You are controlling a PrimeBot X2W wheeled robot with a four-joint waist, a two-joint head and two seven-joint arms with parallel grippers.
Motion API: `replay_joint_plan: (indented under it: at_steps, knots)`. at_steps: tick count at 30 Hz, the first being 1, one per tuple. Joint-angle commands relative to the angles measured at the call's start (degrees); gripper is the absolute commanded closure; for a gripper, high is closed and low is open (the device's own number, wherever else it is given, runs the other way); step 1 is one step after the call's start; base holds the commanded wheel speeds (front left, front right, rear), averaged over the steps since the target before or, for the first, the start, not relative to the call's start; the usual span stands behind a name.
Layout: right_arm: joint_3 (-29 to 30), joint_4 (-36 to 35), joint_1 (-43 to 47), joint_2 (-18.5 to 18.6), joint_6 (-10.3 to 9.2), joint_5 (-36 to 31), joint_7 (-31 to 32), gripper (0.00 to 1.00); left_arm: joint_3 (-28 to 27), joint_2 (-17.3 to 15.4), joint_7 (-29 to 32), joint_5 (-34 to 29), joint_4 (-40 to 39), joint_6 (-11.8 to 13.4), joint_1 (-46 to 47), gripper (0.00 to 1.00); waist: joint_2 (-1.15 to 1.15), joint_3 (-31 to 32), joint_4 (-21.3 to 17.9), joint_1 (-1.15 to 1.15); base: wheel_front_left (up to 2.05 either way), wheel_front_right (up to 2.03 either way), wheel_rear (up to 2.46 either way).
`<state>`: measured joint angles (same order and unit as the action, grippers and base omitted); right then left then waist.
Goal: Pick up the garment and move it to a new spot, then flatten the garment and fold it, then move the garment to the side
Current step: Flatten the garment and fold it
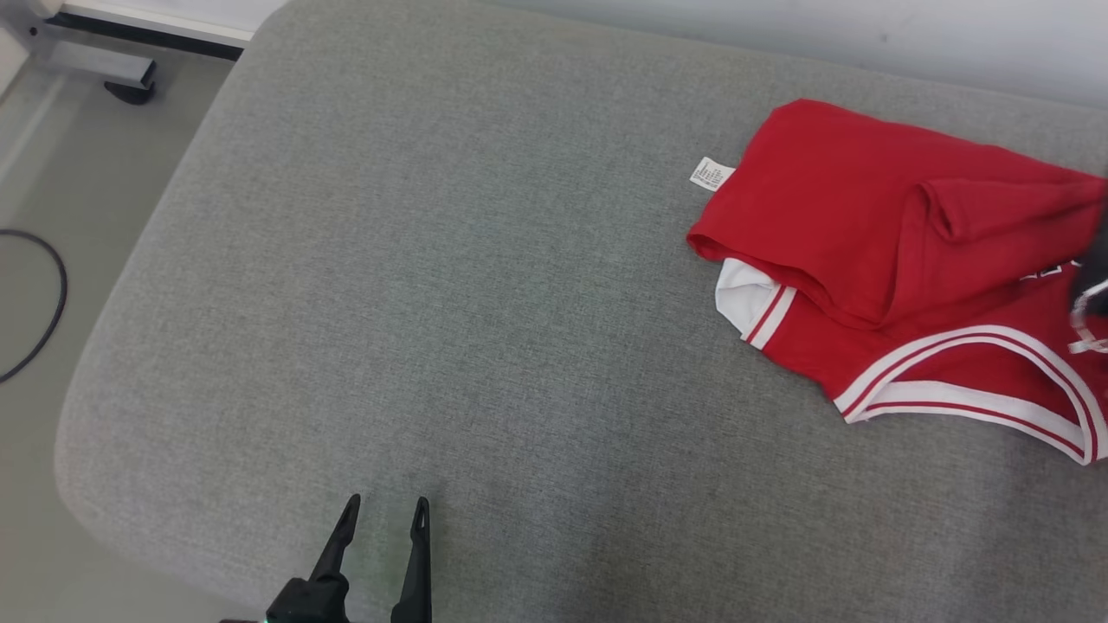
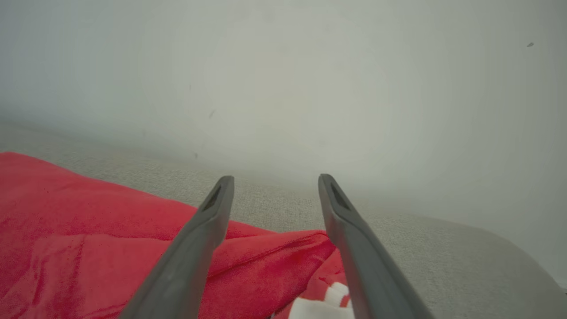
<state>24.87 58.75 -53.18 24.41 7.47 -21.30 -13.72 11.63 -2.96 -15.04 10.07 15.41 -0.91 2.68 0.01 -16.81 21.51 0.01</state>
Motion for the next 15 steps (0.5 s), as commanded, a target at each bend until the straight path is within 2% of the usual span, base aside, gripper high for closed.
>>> replay_joint_plan:
  at_steps: [1, 4, 7, 15]
  knots:
    - [0.1, 0.5, 1.0, -1.3, 0.03, 0.1, -0.8, 0.00, 0.0, 0.1, -0.2, 0.1, 0.0, 0.2, 0.2, 0.00, -0.01, 0.6, -1.3, -0.01, 0.00, 0.00, 0.00]
    - [-1.9, 0.5, 3.0, -5.1, 0.03, 0.8, -1.5, 0.00, -0.1, 0.1, -0.2, -0.1, -0.1, 0.0, 0.8, 0.00, -0.01, 1.5, -3.2, -0.01, 0.00, 0.00, 0.00]
    - [-6.1, -4.3, 6.5, -9.0, 0.03, 4.0, -1.5, 0.00, -0.3, 0.1, -0.2, -0.3, -0.1, 0.0, 1.3, 0.00, -0.01, 2.5, -5.2, -0.01, 0.00, 0.00, 0.00]
    - [-18.9, -17.2, 20.7, -14.2, 0.03, 17.4, -1.5, 0.00, -1.4, 0.1, -0.2, -0.6, 0.9, -0.6, 0.0, 0.00, -0.01, 5.6, -9.0, -0.01, 0.00, 0.00, 0.00]
